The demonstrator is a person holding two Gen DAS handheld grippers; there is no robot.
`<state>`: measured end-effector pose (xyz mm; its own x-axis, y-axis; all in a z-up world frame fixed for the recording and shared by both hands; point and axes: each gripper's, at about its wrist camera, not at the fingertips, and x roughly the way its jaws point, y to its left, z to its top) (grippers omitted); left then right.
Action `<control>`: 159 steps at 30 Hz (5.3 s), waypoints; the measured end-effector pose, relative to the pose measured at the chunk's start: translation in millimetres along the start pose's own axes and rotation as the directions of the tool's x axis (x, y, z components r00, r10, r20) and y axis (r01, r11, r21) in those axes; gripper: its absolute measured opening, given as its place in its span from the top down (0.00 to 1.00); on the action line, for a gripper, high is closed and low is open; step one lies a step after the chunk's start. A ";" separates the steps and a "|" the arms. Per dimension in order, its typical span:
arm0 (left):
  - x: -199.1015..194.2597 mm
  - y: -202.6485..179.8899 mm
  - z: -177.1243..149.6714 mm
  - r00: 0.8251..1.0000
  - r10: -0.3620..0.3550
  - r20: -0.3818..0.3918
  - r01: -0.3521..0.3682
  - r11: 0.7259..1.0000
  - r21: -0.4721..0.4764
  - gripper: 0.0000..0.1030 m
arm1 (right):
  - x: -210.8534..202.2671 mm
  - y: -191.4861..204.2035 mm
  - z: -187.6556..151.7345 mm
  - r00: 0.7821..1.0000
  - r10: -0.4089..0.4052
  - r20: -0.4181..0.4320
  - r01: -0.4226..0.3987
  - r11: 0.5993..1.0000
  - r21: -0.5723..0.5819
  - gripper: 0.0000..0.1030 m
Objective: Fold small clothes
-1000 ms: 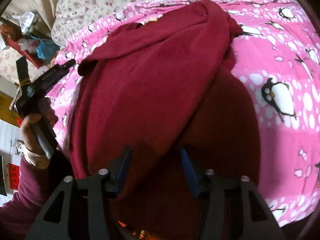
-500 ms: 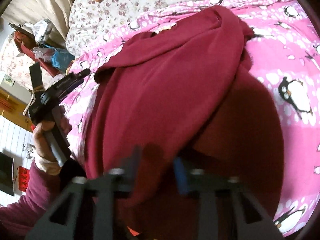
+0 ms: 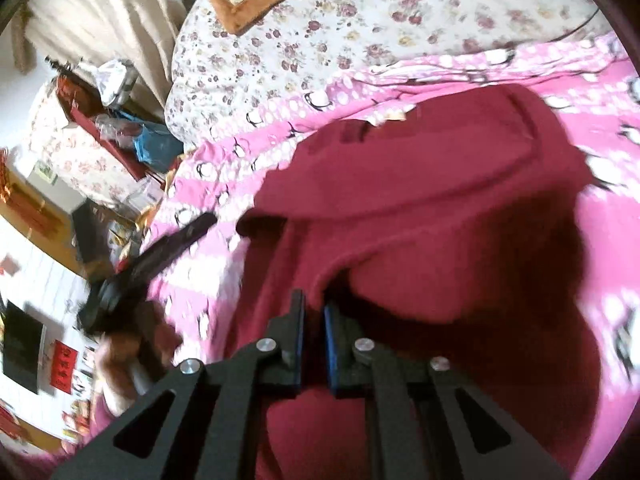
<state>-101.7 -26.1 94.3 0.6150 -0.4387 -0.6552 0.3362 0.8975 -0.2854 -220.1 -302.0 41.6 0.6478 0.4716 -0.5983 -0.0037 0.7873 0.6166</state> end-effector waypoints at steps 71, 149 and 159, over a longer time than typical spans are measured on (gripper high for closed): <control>96.3 -5.4 11.0 0.964 -0.018 -0.265 0.002 0.998 -0.060 1.00 | -51.7 -145.6 72.9 0.884 -0.465 0.041 0.452 0.874 0.176 0.72; 32.7 -38.0 -27.6 0.984 0.124 -0.130 -0.110 0.987 0.115 0.89 | -74.5 -76.8 7.3 0.880 -0.475 -0.006 0.475 0.880 -0.008 0.39; -3.0 -32.6 -62.2 0.981 0.131 -0.145 -0.118 0.988 0.096 0.89 | -81.6 -79.7 -28.2 0.882 -0.471 -0.033 0.471 0.882 -0.008 0.35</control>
<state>-158.9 -51.3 62.0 0.5434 -0.3064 -0.7816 0.3282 0.9345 -0.1382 -294.2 -392.0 26.9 0.5479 0.0584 -0.8345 0.2951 0.9199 0.2581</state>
